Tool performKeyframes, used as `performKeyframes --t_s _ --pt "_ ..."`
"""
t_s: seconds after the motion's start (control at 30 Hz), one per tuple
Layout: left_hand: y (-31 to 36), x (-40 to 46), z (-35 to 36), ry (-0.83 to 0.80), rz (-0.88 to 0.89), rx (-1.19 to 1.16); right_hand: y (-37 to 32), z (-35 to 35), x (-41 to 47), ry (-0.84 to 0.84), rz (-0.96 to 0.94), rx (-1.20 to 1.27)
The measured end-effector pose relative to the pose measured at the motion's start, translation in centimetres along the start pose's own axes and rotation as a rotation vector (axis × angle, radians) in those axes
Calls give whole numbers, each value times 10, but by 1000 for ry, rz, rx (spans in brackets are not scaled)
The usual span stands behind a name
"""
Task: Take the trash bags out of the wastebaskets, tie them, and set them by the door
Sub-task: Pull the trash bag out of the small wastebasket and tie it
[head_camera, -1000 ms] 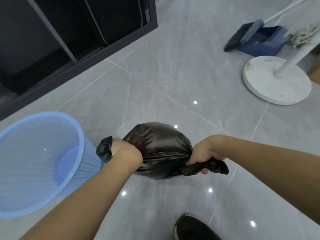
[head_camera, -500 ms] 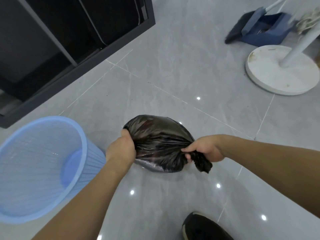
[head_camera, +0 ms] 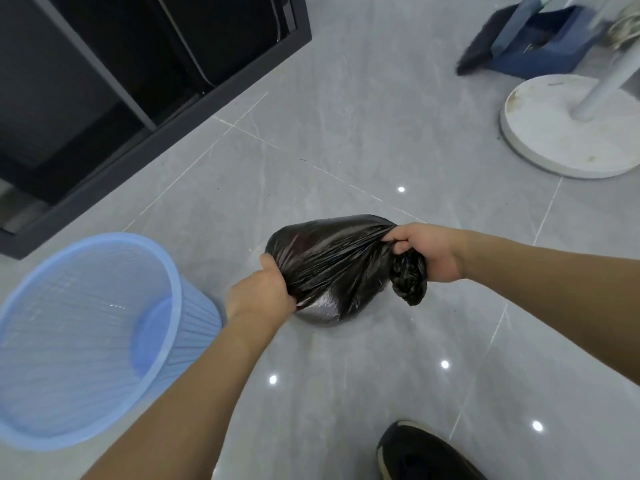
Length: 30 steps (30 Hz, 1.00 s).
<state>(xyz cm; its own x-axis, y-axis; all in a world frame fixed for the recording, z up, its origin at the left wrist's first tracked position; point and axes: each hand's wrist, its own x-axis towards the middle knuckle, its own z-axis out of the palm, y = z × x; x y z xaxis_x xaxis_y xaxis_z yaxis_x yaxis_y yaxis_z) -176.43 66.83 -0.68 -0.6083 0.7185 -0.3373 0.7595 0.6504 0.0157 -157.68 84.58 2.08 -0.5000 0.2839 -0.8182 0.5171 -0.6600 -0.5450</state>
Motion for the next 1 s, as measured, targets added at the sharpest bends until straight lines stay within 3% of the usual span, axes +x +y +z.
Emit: performKeyframes --t_s 0.1,0.17,0.3,0.37,0.5,0.57,0.67,0.73,0.8,0.9,1.0 --pt "8 2 2 -220 -24 26 -4 4 0 -5 -28 -38" --pt "7 6 4 -255 -26 -50 -4 3 4 42 -26 -198" --pt "5 13 -4 -263 -182 -708 -11 -4 -3 201 10 -740" --pt "10 11 -18 -278 -245 -969 -21 -11 -12 148 25 -857" --pt "27 7 -39 -230 -140 -1186 -37 -29 -30 81 26 -932" --pt "36 11 -36 -217 -129 -1279 -36 -38 -32 18 102 -888" --pt "44 24 -19 -222 -289 -1350 -22 -45 -34 -134 311 -887" --pt "48 26 -9 -230 -343 -1226 -9 -46 -35 -317 422 -757" --pt "49 22 -3 -227 -358 -1114 4 -42 -35 -468 407 -444" --pt "49 7 14 -228 -58 -879 21 -31 -31 -518 172 238" --pt "50 3 39 -244 262 -263 34 -21 -19 -507 -84 726"
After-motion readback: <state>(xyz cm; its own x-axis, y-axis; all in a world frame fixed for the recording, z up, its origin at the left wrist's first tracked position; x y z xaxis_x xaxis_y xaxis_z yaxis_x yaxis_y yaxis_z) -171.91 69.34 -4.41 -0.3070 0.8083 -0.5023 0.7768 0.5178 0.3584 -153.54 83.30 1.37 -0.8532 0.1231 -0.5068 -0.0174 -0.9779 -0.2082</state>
